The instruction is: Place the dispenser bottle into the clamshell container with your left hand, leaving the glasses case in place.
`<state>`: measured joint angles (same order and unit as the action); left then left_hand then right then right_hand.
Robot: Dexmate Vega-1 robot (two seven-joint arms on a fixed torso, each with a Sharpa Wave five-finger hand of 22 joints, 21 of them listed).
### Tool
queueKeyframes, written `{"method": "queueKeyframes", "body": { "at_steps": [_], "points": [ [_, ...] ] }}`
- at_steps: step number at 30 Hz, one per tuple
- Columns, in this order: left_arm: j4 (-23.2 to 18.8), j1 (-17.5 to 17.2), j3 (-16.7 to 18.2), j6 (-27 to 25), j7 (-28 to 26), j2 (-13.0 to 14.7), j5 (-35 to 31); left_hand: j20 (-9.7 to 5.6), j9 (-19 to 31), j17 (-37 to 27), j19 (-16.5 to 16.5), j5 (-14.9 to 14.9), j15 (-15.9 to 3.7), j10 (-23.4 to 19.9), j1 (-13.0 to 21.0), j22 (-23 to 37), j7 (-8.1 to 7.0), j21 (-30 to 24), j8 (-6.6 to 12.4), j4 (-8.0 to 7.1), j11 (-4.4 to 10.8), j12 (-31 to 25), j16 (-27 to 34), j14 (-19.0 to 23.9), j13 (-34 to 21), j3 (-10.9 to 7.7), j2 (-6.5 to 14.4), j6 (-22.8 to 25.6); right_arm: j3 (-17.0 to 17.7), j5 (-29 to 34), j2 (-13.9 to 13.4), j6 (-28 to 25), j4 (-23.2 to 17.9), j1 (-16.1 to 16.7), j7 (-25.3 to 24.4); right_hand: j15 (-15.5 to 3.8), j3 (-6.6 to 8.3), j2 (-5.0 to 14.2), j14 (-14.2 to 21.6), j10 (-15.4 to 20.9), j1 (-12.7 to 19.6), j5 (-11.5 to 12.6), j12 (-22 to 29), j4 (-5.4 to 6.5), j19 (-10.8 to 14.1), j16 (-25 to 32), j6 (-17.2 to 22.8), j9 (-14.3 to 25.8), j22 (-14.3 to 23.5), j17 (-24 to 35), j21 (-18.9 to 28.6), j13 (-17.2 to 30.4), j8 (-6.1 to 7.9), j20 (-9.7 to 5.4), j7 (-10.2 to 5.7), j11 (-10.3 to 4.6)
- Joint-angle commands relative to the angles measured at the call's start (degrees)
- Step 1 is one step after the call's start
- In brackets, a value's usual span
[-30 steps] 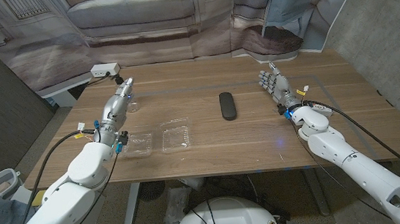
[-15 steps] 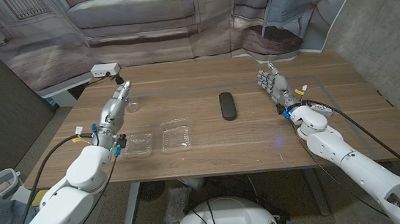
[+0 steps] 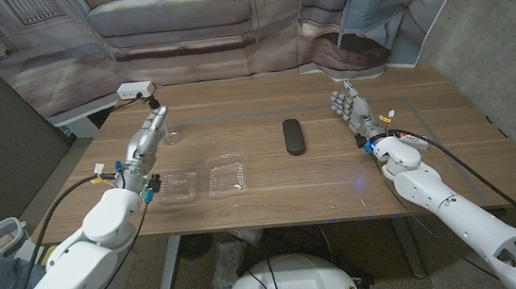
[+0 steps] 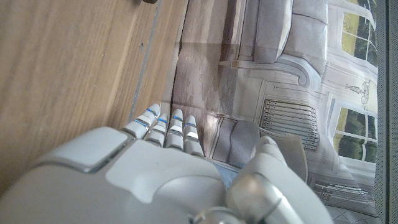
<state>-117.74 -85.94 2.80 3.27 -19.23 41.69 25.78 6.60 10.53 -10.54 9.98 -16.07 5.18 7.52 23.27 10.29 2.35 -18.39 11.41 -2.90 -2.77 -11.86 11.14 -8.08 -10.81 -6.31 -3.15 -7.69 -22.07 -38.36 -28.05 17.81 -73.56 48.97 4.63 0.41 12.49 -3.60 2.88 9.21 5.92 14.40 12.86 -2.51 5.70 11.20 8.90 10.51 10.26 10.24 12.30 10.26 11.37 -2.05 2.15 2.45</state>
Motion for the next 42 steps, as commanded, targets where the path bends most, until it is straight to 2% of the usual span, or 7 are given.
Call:
{"method": "queueKeyframes", "body": {
  "at_steps": [1, 8, 14, 19, 28, 42],
  "points": [
    [-2.24, -3.42, 2.81, -1.41, -1.37, -0.84, -0.96, 0.58, 0.27, -0.17, 1.09, 0.19, 0.41, 0.26, 0.36, 0.11, -0.16, 0.00, -0.35, 0.09, -0.35, 0.14, 0.06, -0.18, -0.19, 0.05, -0.54, -0.57, -0.10, -0.02, -0.05, -0.03, -0.27, 0.33, -0.07, 0.08, -0.25, 0.31, 0.55, 0.30, 0.24, -0.12, -0.03, -0.20, 0.46, -0.06, 0.60, 0.22, 0.23, 0.26, -0.12, 0.21, 0.24, -1.39, 0.06, -0.23],
    [-2.87, -5.68, 4.68, 0.18, -1.36, -2.23, -2.40, 0.15, 0.30, -0.19, 0.74, 0.19, -0.38, 0.00, 0.70, 0.16, -0.18, 0.09, -0.06, 0.30, -0.28, 0.00, 0.14, 0.09, -0.22, 0.20, -0.72, 0.04, -0.49, 0.23, 0.25, 0.08, -0.34, 0.18, 0.06, 0.16, -0.28, 0.34, 0.60, 0.35, 0.27, -0.15, -0.05, -0.23, 0.50, -0.09, 0.65, 0.22, 0.24, 0.27, -0.15, 0.21, 0.22, -1.36, 0.03, -0.25],
    [-2.97, -7.12, 6.01, 1.80, -1.19, -3.93, -3.29, -1.26, 0.33, -0.20, 0.81, 0.17, -0.82, -0.17, 1.04, 0.16, -0.22, 0.35, 0.11, 0.48, -0.21, -0.09, 0.12, 0.11, -0.24, 0.28, -0.79, 0.47, -0.66, 0.35, 0.28, -0.04, -0.49, 0.23, 0.01, 0.26, -0.33, 0.36, 0.61, 0.37, 0.27, -0.18, -0.09, -0.25, 0.53, -0.13, 0.60, 0.22, 0.24, 0.28, -0.19, 0.21, 0.17, -1.36, 0.00, -0.25],
    [-2.46, -7.67, 6.85, 3.62, -0.57, -5.32, -3.70, -4.93, 0.36, -0.20, -0.04, 0.12, -1.14, -0.50, 1.73, 0.12, 0.63, 0.59, 0.23, 0.79, -0.20, -0.22, 0.15, 0.39, -0.27, 0.41, -0.70, 0.96, -0.71, 0.47, 0.10, -0.12, -0.70, 0.25, 0.03, 0.27, -0.37, 0.38, 0.63, 0.42, 0.26, -0.21, -0.11, -0.26, 0.56, -0.15, 0.60, 0.23, 0.24, 0.29, -0.21, 0.21, 0.15, -1.34, 0.04, -0.14],
    [-1.70, -7.64, 8.12, 4.39, -0.22, -7.15, -3.86, -5.21, 0.37, -0.20, -0.27, 0.10, -1.22, -0.67, 1.93, 0.11, 1.06, 0.71, 0.21, 0.86, -0.13, -0.27, 0.15, 0.49, -0.27, 0.45, -0.62, 0.99, -0.75, 0.30, 0.06, -0.40, -0.76, 0.15, 0.24, 0.30, -0.42, 0.43, 0.66, 0.38, 0.28, -0.24, -0.17, -0.28, 0.60, -0.18, 0.59, 0.23, 0.25, 0.30, -0.24, 0.22, 0.11, -1.33, 0.05, -0.09],
    [-0.06, -3.90, 8.75, 0.63, 1.76, -5.91, -2.02, -5.18, 0.38, -0.20, -0.17, 0.05, -1.43, -0.75, 2.16, 0.09, 0.90, 0.98, 0.26, 0.95, 0.20, -0.28, 0.14, 0.56, -0.27, 0.50, -0.55, 1.20, -0.93, 0.13, 0.77, -0.04, 0.55, -0.81, 0.95, 0.30, -0.50, 0.46, 0.78, 0.38, 0.28, -0.29, -0.23, -0.31, 0.63, -0.18, 0.60, 0.23, 0.25, 0.32, -0.30, 0.22, 0.08, -1.29, 0.04, -0.14]
  ]
}}
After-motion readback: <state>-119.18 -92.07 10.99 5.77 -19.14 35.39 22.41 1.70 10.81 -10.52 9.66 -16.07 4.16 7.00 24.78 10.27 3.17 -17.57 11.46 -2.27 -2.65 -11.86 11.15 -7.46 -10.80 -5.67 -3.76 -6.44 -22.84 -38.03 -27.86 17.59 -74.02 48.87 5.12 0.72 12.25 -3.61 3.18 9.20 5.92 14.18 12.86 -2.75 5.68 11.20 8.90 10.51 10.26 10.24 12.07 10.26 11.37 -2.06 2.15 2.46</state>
